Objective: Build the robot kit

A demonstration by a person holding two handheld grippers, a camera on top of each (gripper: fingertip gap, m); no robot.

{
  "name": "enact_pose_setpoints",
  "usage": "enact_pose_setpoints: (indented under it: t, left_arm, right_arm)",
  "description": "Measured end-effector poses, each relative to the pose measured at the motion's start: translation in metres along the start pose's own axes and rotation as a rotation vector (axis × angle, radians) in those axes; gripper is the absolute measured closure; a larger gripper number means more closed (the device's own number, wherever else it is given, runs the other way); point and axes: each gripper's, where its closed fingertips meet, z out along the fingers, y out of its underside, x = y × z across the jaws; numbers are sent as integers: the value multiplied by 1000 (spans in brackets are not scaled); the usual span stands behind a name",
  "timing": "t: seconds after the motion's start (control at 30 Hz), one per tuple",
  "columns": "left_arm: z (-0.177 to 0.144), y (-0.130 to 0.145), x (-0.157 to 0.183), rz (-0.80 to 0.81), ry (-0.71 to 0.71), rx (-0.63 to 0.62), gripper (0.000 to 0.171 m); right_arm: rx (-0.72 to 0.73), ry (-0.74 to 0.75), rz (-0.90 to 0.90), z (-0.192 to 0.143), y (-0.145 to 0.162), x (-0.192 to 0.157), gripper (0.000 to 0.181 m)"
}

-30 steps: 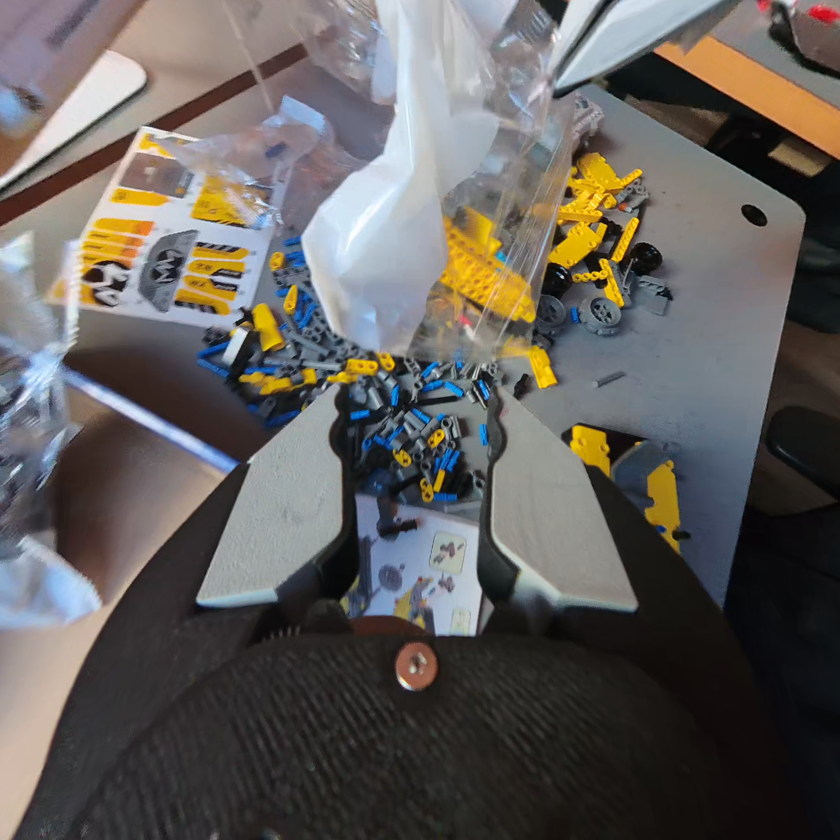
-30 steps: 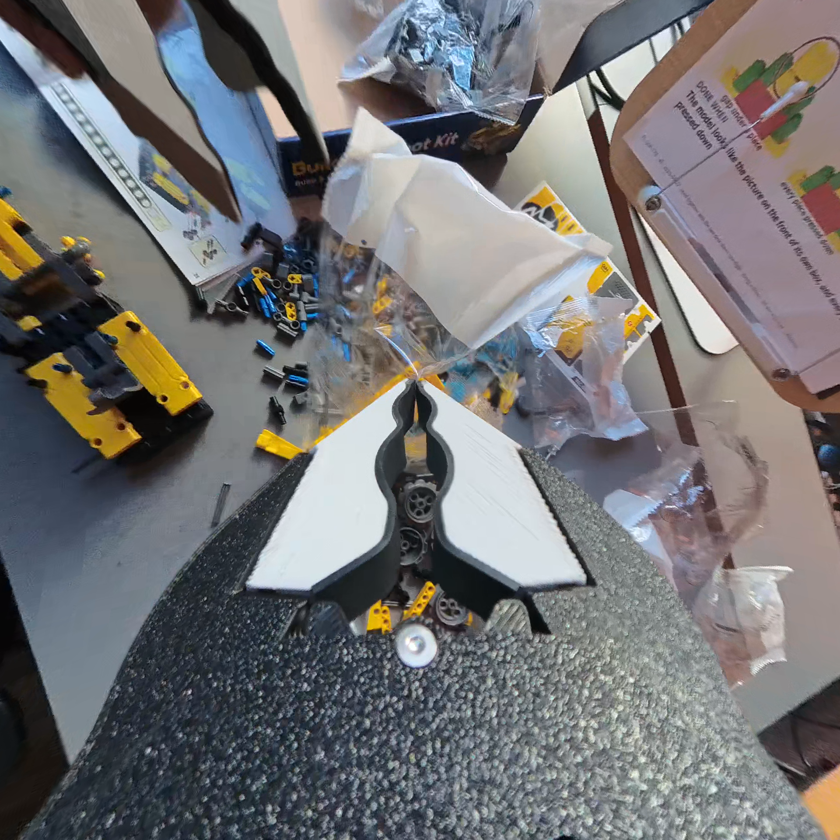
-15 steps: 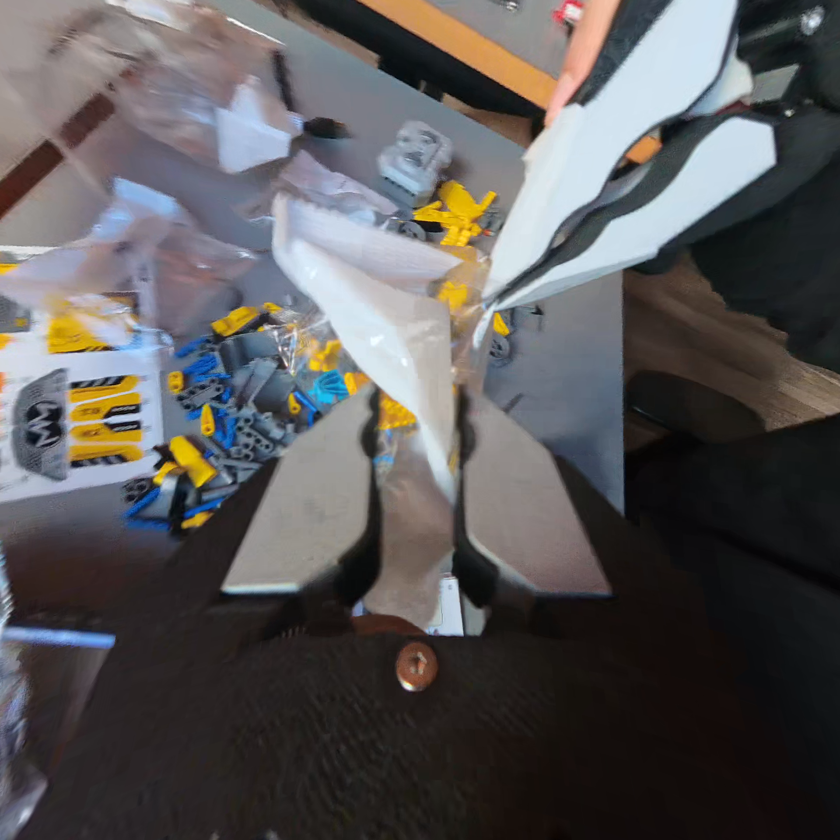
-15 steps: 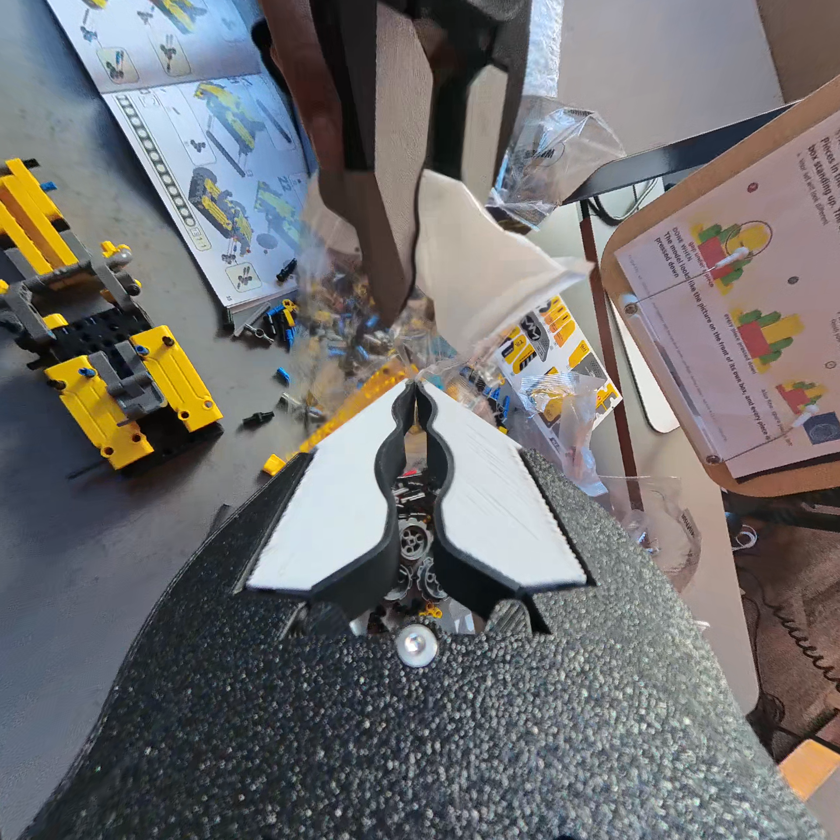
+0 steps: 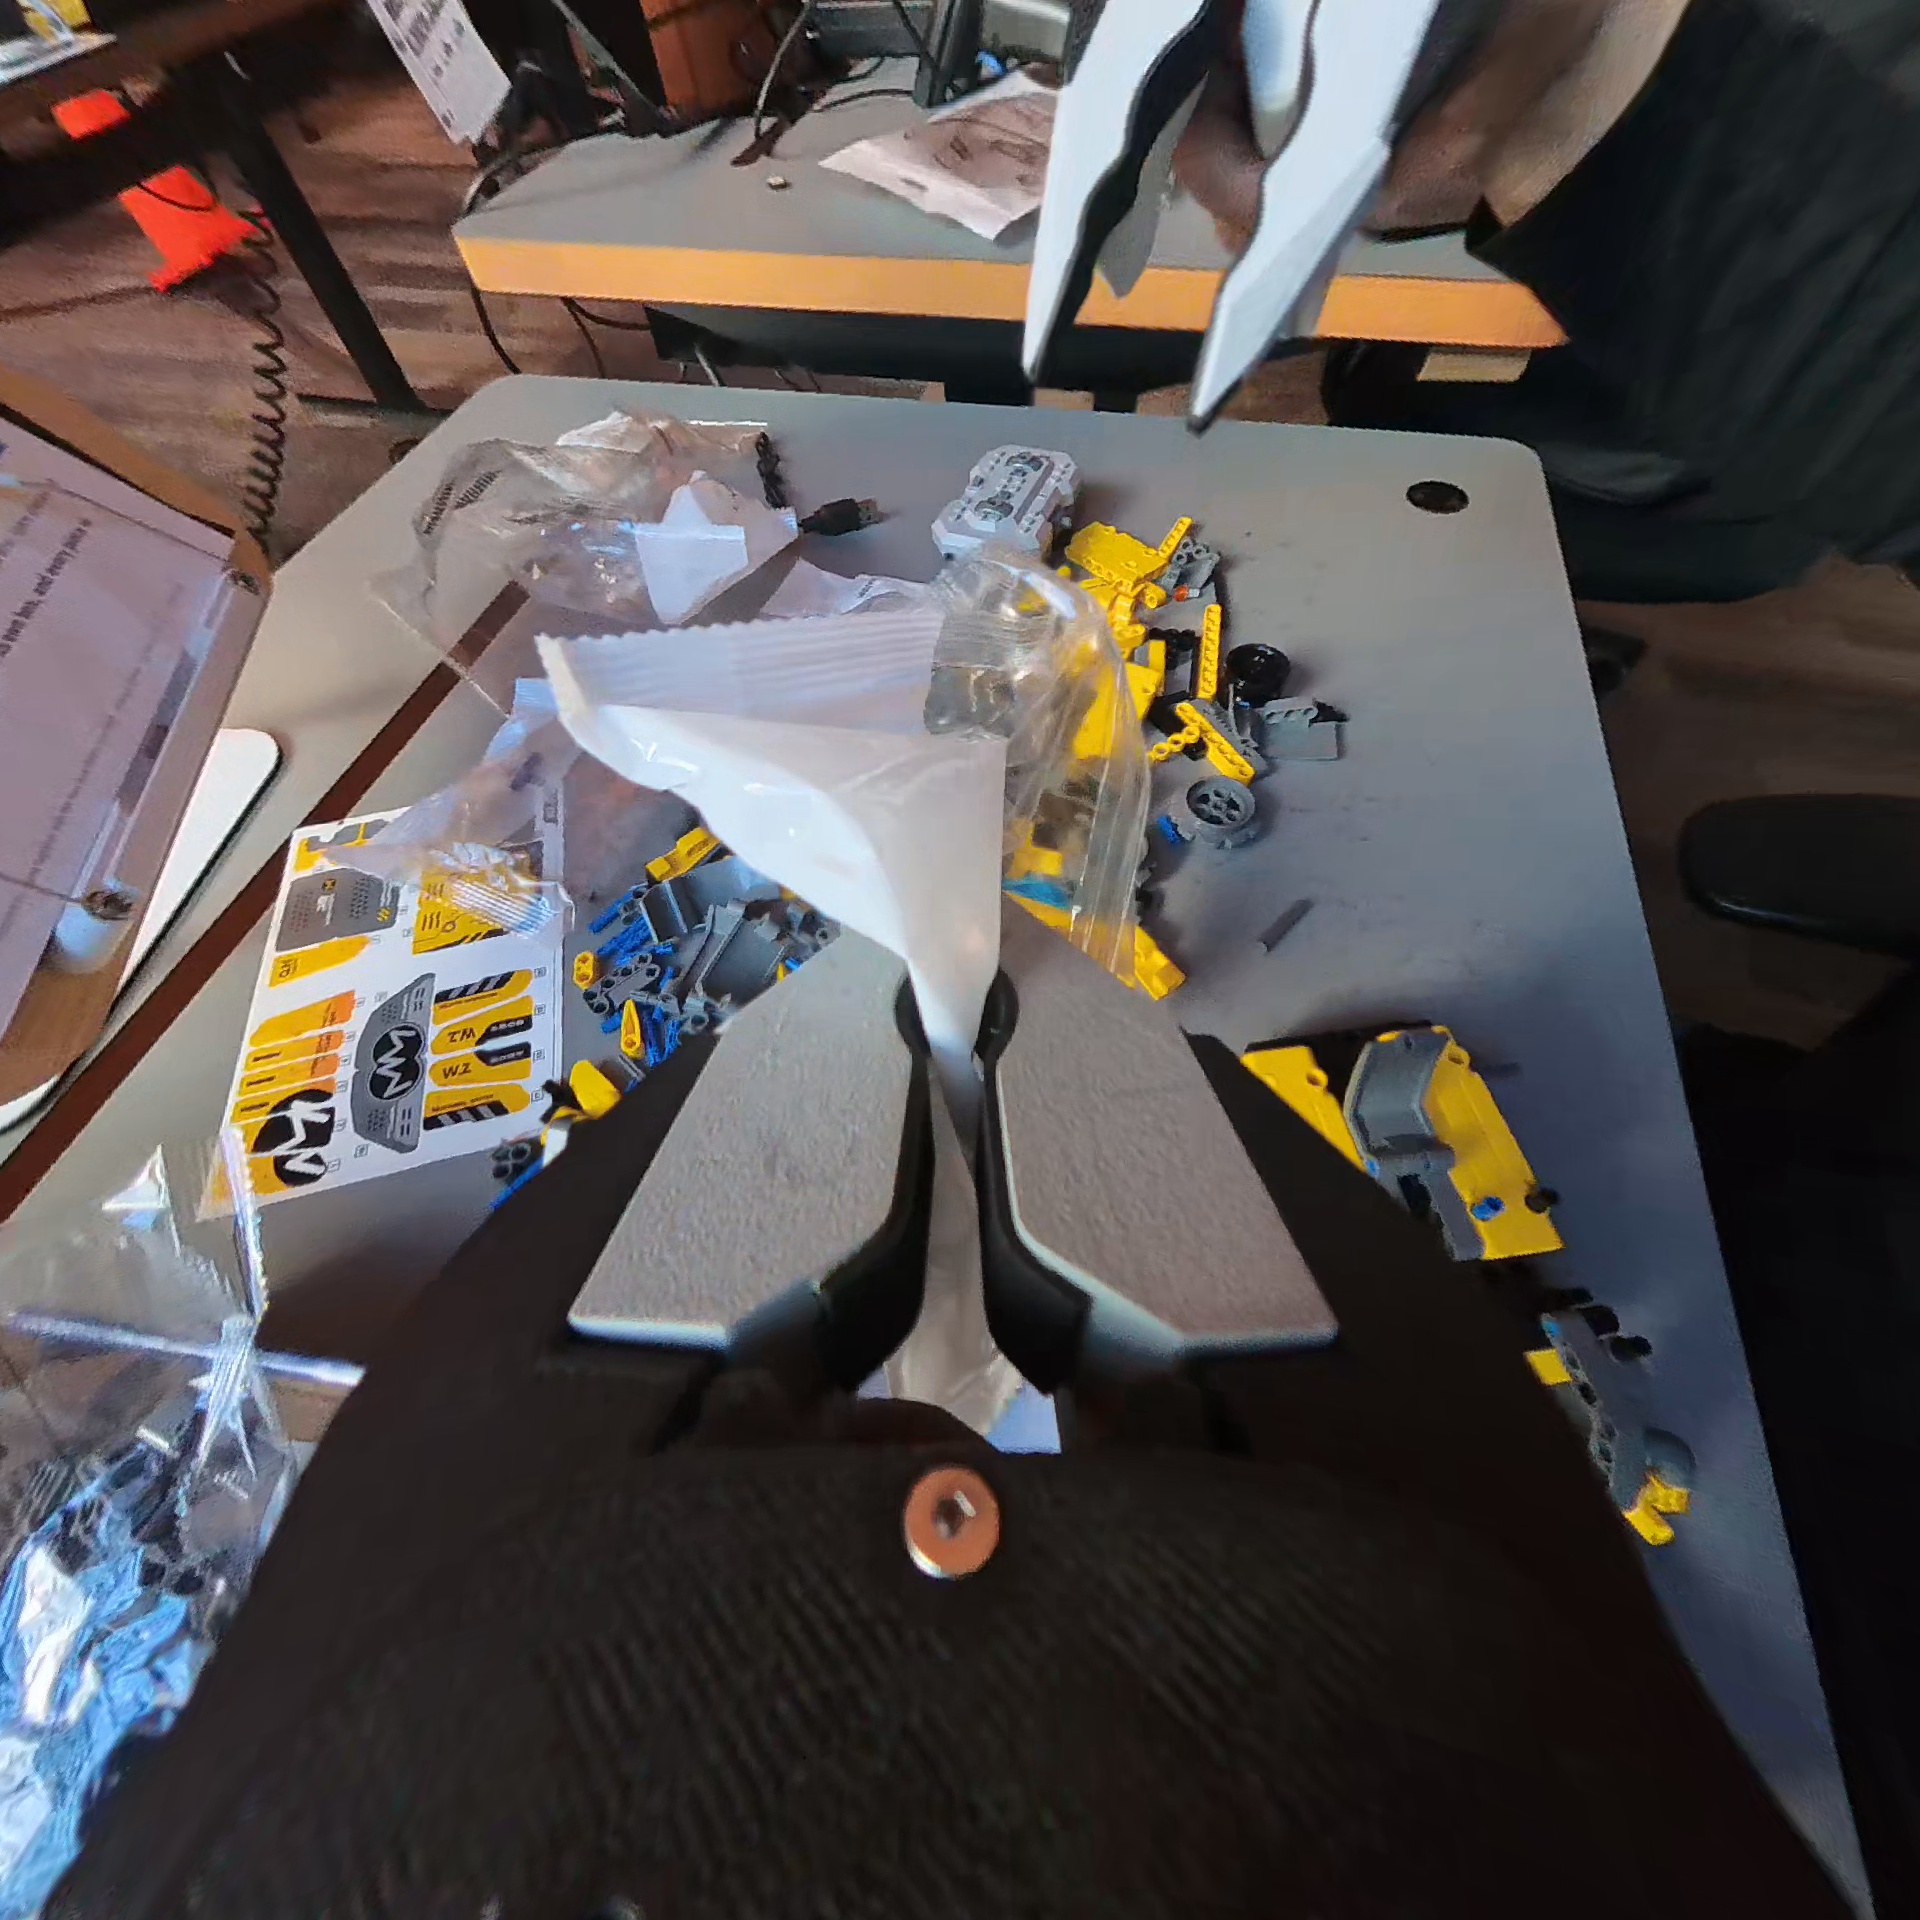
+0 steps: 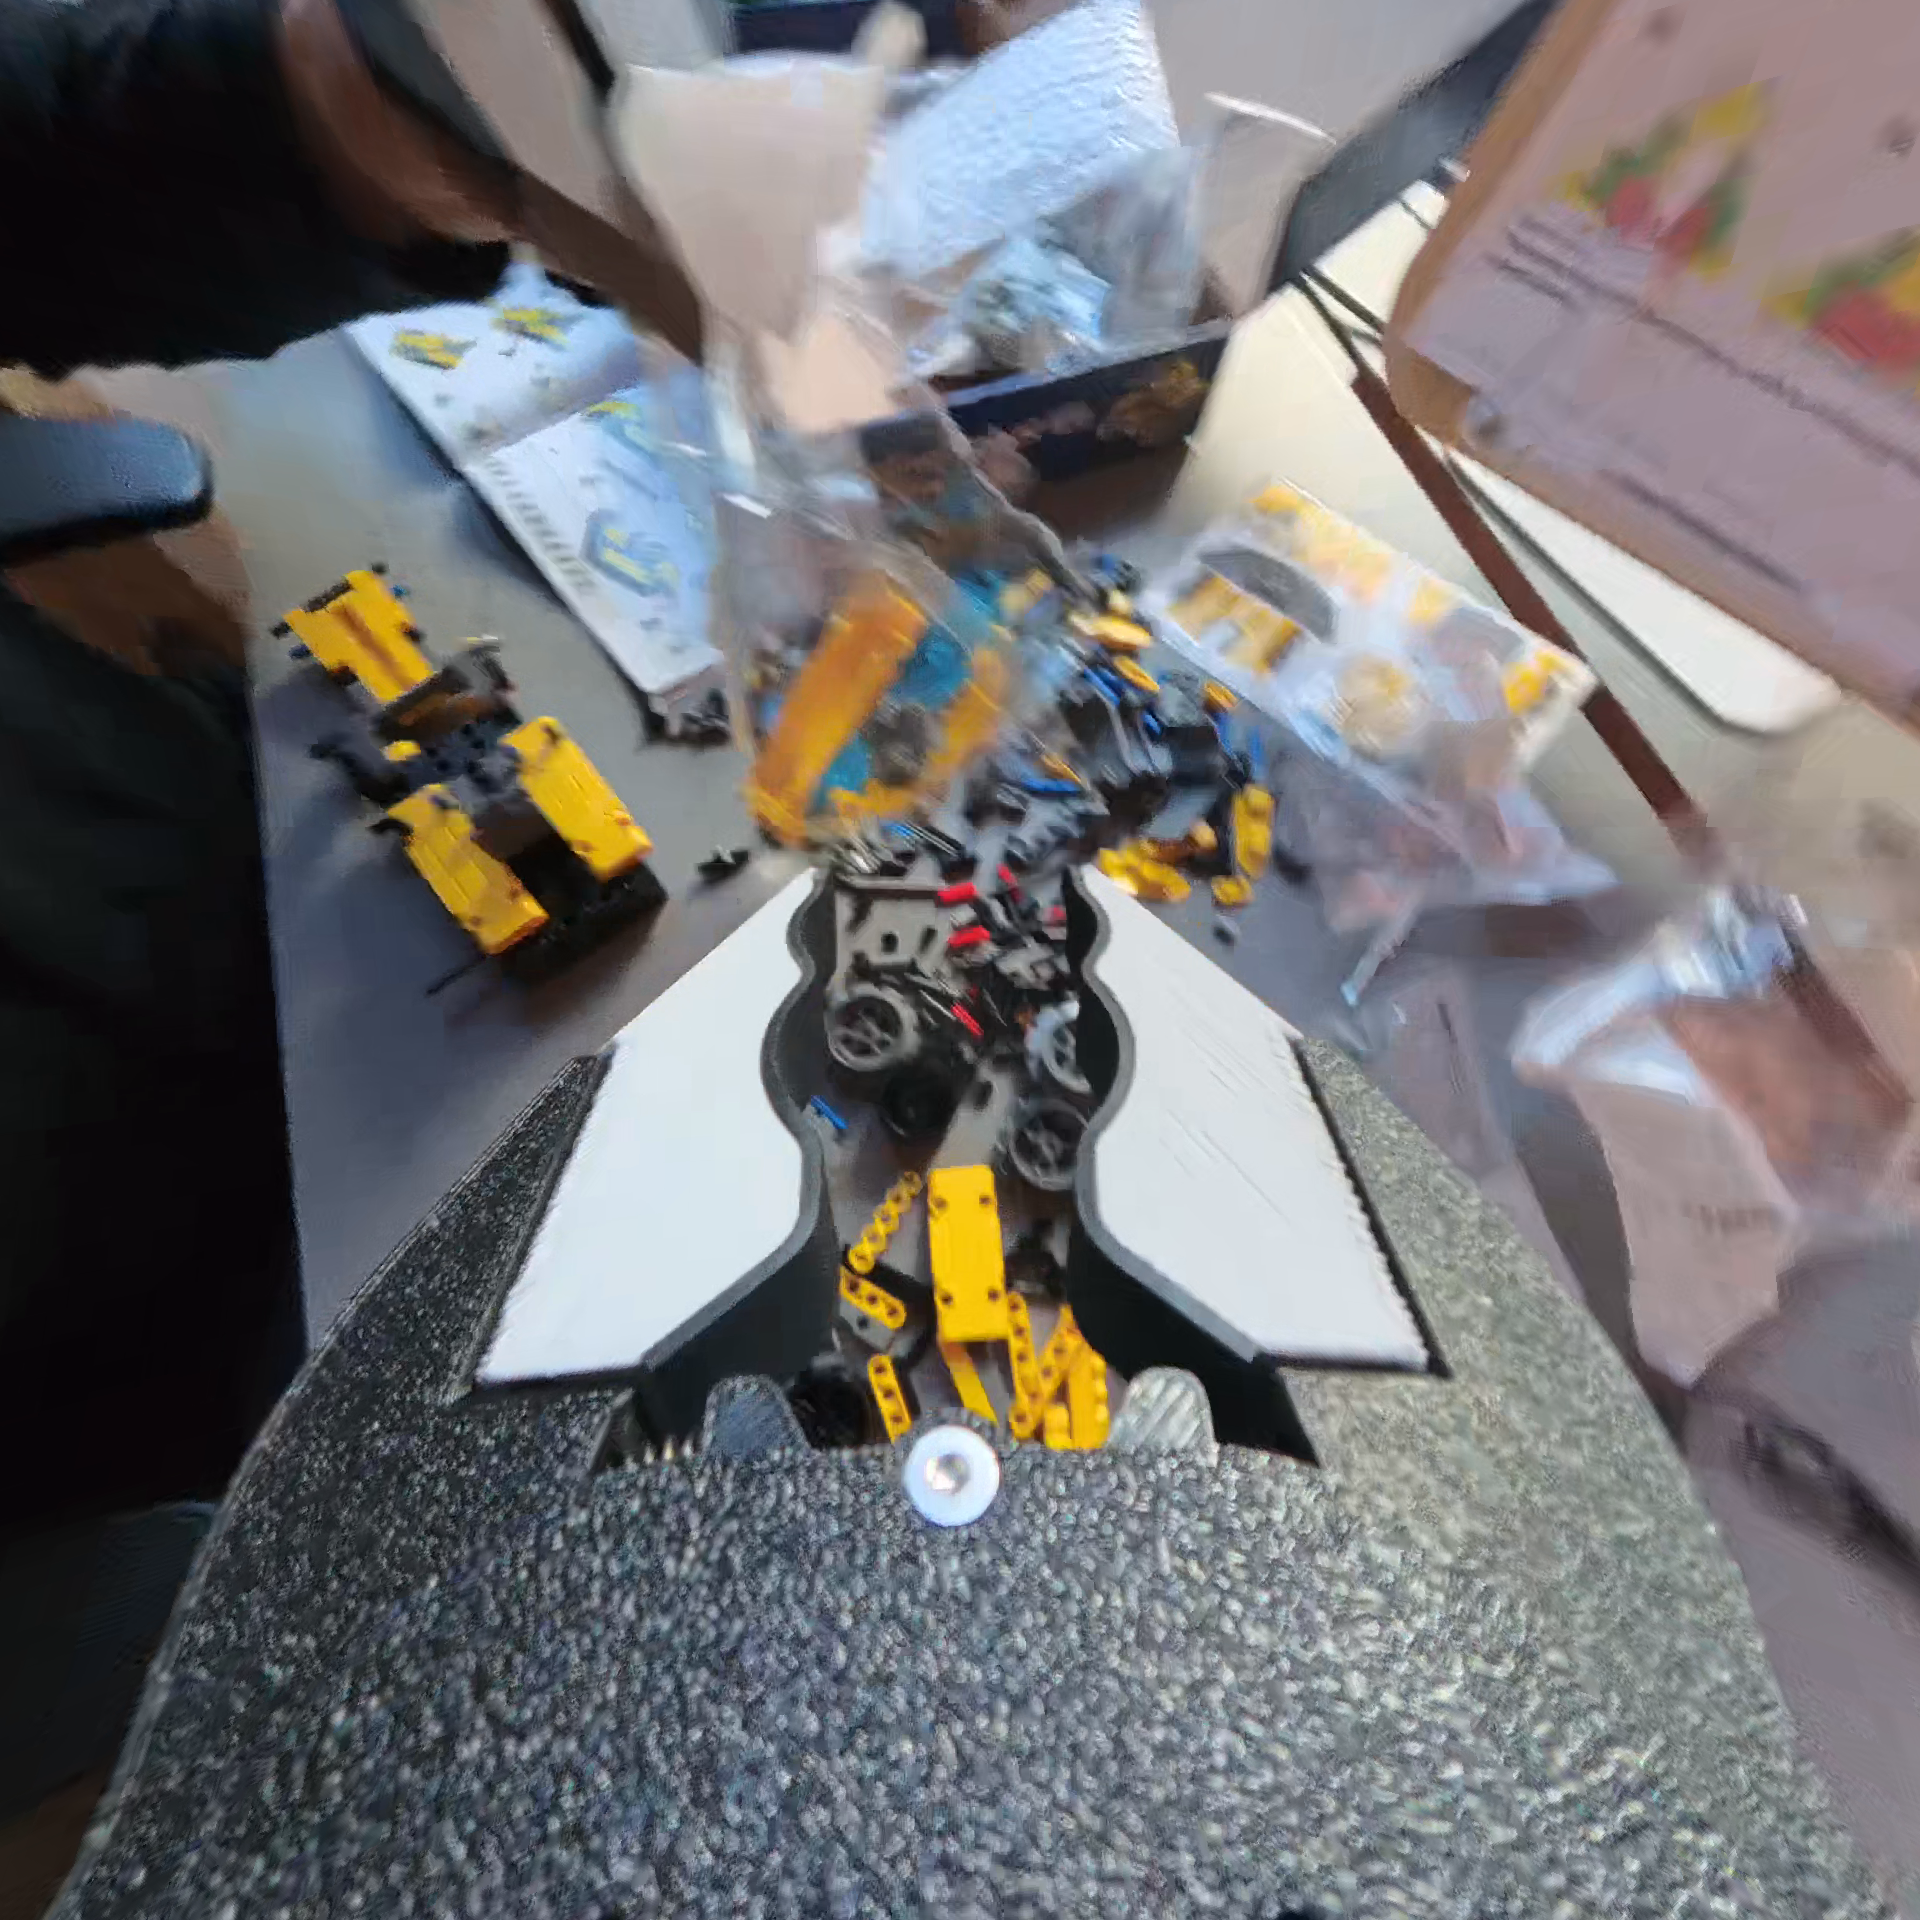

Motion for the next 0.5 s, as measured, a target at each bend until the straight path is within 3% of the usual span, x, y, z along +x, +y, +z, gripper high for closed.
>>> enact_pose_setpoints:
  t: [0.1, 0.2, 0.3, 0.43, 0.47, 0.5]
  left_arm:
    - [-8, 3, -3, 6, -32, 35, 171]
    - [-15, 4, -3, -25, -36, 61, 171]
    - [-20, 4, -2, -40, -30, 87, 171]
    - [-23, 4, -2, -48, -26, 100, 171]
    - [-23, 4, -2, -50, -26, 104, 171]
    - [-23, 4, -3, -51, -28, 108, 171]
  right_arm:
    - [-114, 208, 168, -9, 58, 65, 134]
    - [-227, 315, 283, 1, 108, 108, 127]
    - [-295, 292, 240, 30, 124, 113, 121]
    - [-352, 237, 201, 60, 122, 116, 119]
    - [-392, 237, 188, 63, 126, 118, 136]
    - [-417, 220, 180, 67, 127, 115, 171]
